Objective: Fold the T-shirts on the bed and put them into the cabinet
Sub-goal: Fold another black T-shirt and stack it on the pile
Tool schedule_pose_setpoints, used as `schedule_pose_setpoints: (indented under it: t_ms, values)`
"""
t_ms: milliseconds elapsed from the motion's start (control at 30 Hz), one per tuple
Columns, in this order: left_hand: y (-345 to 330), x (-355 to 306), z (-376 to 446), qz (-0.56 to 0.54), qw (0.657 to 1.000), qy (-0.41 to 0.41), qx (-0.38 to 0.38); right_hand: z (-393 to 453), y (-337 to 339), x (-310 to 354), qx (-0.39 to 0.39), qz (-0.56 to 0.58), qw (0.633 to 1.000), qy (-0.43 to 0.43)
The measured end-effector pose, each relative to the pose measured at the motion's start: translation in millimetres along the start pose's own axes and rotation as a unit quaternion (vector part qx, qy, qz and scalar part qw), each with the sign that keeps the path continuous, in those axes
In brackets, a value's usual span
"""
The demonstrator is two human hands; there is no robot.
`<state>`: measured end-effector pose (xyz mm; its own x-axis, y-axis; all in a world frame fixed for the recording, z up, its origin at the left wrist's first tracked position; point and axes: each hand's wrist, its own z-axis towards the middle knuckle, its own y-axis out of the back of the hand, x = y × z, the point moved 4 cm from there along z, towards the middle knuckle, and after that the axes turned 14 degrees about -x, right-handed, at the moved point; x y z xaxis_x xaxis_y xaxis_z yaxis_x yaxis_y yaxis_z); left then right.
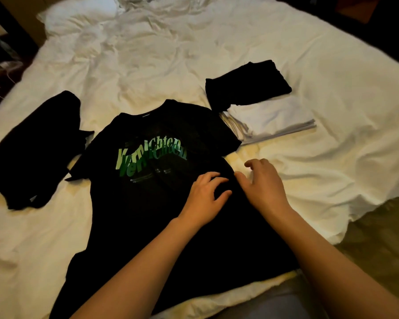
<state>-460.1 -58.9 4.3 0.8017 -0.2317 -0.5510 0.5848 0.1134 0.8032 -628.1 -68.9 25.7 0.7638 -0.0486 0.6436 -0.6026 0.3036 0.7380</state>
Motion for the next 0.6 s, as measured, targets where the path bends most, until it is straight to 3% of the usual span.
schedule_pose_setpoints:
  t_ms: [300, 600]
  values:
    - [2.4, 4.3, 66.4, -0.044, 0.991, -0.013, -0.125, 55.6, -24.7, 6.1, -0.049, 0.094, 0.989, -0.105]
    - [-6.6, 25.4, 104.4, -0.026, 0.999, 0.032, -0.034, 76.6, -57.9, 11.7, -0.052, 0.176, 0.976, -0.121]
